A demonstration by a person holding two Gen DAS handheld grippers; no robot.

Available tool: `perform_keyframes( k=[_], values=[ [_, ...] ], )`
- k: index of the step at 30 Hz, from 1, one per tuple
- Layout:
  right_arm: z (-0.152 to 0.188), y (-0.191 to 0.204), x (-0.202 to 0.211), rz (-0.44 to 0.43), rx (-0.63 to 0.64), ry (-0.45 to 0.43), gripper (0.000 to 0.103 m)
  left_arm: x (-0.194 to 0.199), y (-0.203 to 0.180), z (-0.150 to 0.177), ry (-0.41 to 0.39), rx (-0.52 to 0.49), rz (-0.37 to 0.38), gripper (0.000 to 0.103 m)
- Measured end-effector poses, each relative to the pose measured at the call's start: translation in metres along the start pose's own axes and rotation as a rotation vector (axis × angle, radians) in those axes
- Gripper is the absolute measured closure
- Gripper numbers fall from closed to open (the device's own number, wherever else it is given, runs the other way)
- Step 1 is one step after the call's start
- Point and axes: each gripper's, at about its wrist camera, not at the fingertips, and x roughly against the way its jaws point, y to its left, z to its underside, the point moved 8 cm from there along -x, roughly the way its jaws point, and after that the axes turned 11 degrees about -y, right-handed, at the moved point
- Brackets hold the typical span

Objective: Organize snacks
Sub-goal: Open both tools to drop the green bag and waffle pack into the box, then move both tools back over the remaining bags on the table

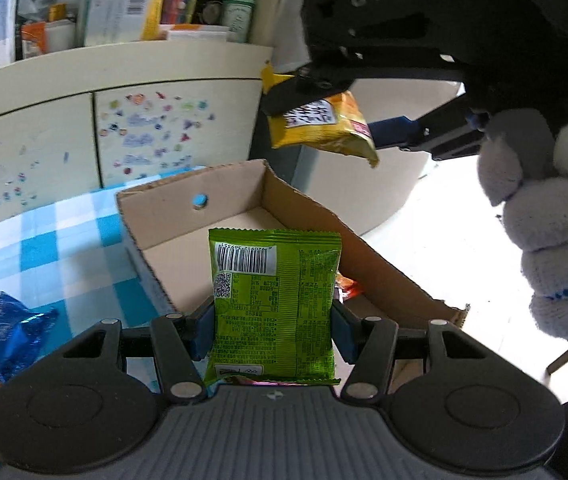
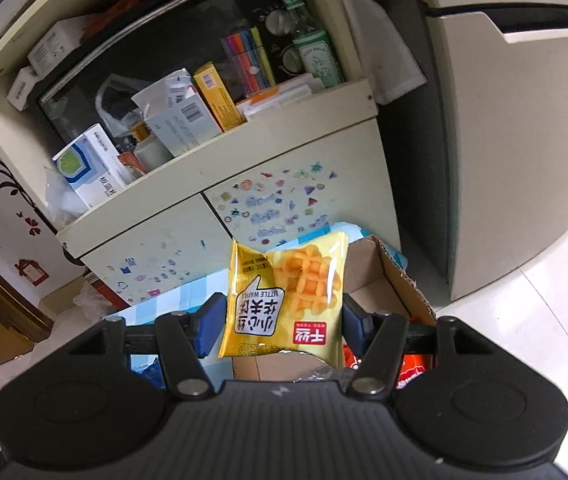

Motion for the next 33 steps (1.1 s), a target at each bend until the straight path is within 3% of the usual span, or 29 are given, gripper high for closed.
perform_keyframes(
  k=[3, 8, 22, 33],
  values=[
    [0.001, -0.002, -0.002, 0.010, -0.008, 0.004, 0.040, -0.004, -0.004, 0.002, 0.004, -0.009, 0.002, 0.037],
    [0.001, -0.012, -0.005, 0.054, -0.042, 0.005, 0.025, 0.000, -0.005, -0.001, -0.025, -0.014, -0.007, 0.011],
    [0.000, -0.010, -0.007, 0.037, -0.059, -0.005, 0.023, 0.017, 0.023, -0.016, -0.052, 0.065, -0.061, 0.010],
    [0.004, 0.004, -0.012, 0.004, -0.028, 0.005, 0.023, 0.041, 0.066, -0.025, -0.053, 0.108, -0.179, 0.010]
  ],
)
